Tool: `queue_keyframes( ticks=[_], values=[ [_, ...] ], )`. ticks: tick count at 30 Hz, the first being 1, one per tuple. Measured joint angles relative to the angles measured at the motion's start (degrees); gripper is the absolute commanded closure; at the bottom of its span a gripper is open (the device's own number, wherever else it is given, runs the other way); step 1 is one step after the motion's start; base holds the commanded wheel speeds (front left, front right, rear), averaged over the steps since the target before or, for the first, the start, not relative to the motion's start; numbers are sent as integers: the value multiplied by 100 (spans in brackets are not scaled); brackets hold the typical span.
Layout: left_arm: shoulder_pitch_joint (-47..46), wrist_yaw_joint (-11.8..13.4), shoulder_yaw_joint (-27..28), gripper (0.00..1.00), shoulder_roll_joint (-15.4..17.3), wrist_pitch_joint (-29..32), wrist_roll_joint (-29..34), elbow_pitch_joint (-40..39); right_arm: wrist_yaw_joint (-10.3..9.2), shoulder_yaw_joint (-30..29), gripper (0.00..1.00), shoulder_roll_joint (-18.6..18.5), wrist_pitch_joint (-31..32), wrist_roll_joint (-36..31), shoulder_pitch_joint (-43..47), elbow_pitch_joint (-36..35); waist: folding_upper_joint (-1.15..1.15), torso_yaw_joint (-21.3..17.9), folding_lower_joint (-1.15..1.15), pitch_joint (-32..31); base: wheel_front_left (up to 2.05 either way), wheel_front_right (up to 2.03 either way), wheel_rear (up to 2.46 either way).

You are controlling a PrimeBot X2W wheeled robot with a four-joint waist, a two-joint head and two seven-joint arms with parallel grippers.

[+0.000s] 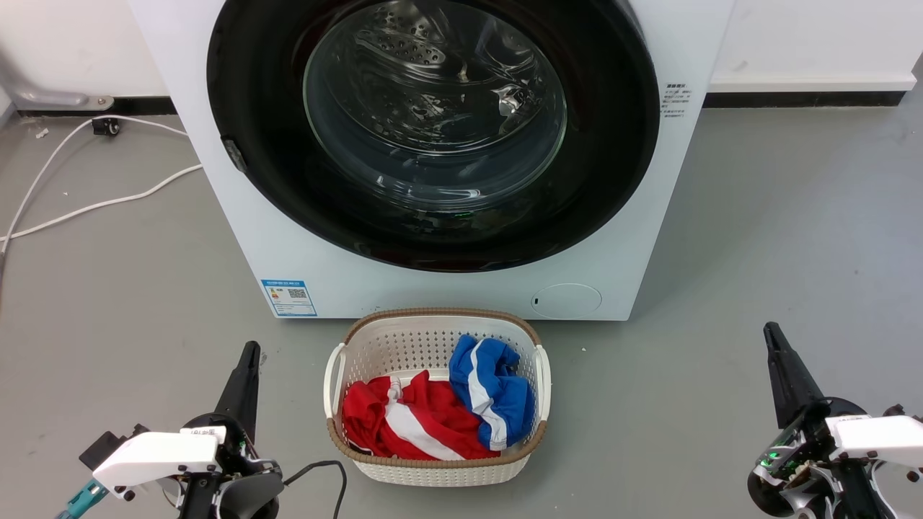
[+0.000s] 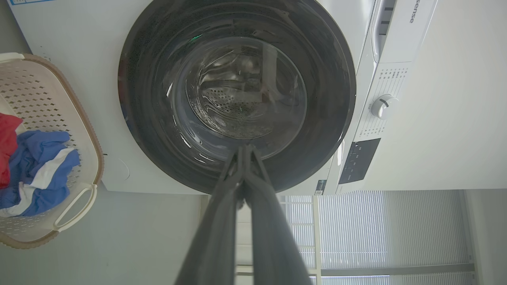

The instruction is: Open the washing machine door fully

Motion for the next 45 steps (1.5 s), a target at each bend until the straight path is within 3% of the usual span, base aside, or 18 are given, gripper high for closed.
queue_keyframes(
  ticks=[29,30,45],
  values=[
    [0,0,8,100,-4,1,5,0,0,-30,100,18,22,-35,-1,2,0,0,0,0,0,0,0],
    [0,0,8,0,-4,1,5,0,0,-31,0,19,24,-35,-1,2,0,0,0,0,0,0,0],
    [153,8,-355,0,-10,-307,299,15,-8,123,0,43,-281,-305,263,19,0,1,0,-9,0,0,0]
  ],
)
